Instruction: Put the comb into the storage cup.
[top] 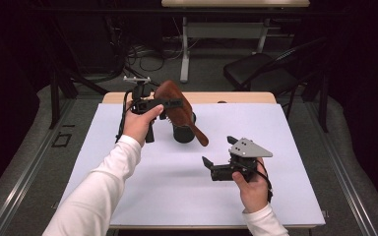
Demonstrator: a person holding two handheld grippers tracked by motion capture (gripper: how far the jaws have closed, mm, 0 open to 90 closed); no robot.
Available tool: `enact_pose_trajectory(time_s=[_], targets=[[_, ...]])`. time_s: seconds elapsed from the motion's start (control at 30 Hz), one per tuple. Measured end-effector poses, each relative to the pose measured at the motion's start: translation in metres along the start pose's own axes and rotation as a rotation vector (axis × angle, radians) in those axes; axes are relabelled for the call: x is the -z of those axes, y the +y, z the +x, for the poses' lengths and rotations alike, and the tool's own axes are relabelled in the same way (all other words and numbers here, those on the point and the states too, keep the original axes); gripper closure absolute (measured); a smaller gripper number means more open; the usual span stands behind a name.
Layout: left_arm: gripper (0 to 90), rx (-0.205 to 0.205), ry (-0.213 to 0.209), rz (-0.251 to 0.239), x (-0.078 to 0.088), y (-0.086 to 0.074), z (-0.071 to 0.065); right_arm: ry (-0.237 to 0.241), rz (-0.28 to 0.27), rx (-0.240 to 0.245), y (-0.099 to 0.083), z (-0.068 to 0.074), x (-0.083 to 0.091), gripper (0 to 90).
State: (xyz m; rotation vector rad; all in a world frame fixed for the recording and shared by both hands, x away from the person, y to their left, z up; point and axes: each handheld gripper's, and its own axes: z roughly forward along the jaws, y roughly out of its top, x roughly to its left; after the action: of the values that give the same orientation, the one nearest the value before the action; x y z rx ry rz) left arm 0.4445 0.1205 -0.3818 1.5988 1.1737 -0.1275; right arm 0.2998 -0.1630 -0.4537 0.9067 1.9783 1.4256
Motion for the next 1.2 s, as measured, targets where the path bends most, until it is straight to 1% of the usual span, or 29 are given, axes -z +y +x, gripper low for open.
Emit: enact_pose_trajectory(time_s=[0.1,0.17,0.23,0.43,0.73,0.83,1.1,1.2], targets=[[49.1,-0.002,-0.001,-0.005,0.0,0.002,0.0,0.0,0.0,-0.001,0.0,0.0,0.0,0.0],[49.1,-0.011,0.001,-0.003,0.0,0.003,0.0,-0.001,0.0,0.0,0.0,0.0,0.0,0.0],[49.1,-0.014,0.009,0.0,0.001,0.005,0.001,-0.001,-0.001,-0.001,0.0,0.0,0.001,0.0],[49.0,-0.015,0.032,-0.018,0.003,0.011,0.005,-0.006,-0.006,-0.009,-0.001,-0.001,0.003,0.0],[48.9,-0.035,0.061,-0.045,0.01,0.021,0.01,-0.012,-0.002,-0.014,-0.002,-0.002,0.005,0.0],[48.9,-0.032,0.067,-0.059,0.011,0.024,0.011,-0.014,0.0,-0.015,-0.002,-0.003,0.006,0.0],[48.9,-0.03,0.107,-0.078,0.016,0.034,0.013,-0.021,0.003,-0.019,-0.004,-0.004,0.008,0.0],[48.9,-0.028,0.114,-0.09,0.017,0.038,0.013,-0.023,0.0,-0.02,-0.004,-0.004,0.008,0.0]])
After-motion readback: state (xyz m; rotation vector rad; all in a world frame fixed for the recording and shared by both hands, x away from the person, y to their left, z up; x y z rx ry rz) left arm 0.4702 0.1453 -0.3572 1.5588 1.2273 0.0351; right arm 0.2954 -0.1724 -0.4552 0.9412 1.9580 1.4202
